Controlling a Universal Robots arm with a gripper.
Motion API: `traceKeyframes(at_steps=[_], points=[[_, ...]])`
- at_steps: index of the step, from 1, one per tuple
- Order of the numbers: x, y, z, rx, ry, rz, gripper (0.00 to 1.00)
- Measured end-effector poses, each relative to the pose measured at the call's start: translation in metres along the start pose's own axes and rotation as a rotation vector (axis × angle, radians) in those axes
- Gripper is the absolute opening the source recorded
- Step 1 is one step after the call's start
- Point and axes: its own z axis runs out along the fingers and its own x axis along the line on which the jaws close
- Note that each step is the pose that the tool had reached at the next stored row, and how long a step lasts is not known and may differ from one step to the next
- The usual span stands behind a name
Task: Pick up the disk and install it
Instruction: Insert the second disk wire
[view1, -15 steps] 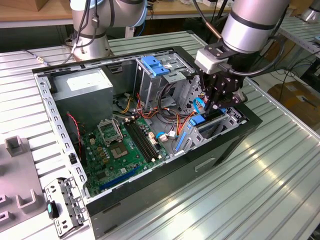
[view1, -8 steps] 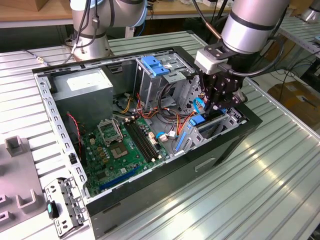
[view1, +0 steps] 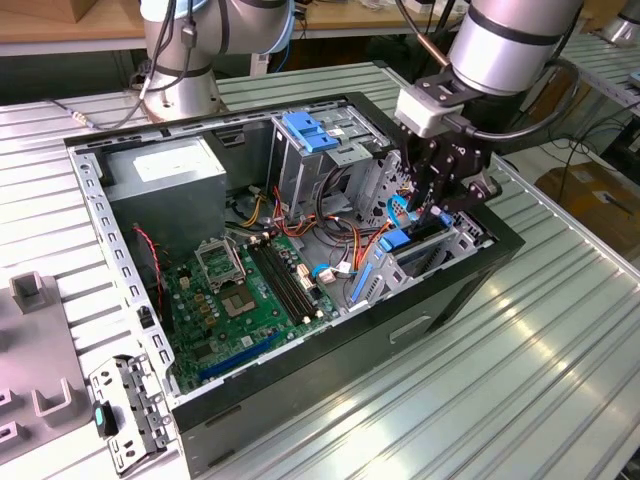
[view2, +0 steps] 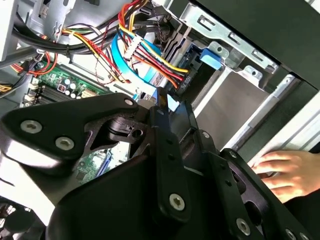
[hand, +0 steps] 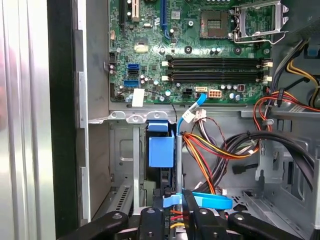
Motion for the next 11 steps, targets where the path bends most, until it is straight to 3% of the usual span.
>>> traceKeyframes(at_steps=[2, 6, 10, 11], points=[[0.0001, -0.0003, -0.0038, 0.0003, 0.0001, 0.000, 0.30], [0.0001, -0.0003, -0.0042, 0.0004, -0.0001, 0.000, 0.28], [0.0001, -0.0003, -0.0044, 0.0004, 0.0000, 0.000, 0.11], [0.0000, -0.0003, -0.0045, 0.0004, 0.0000, 0.000, 0.11]])
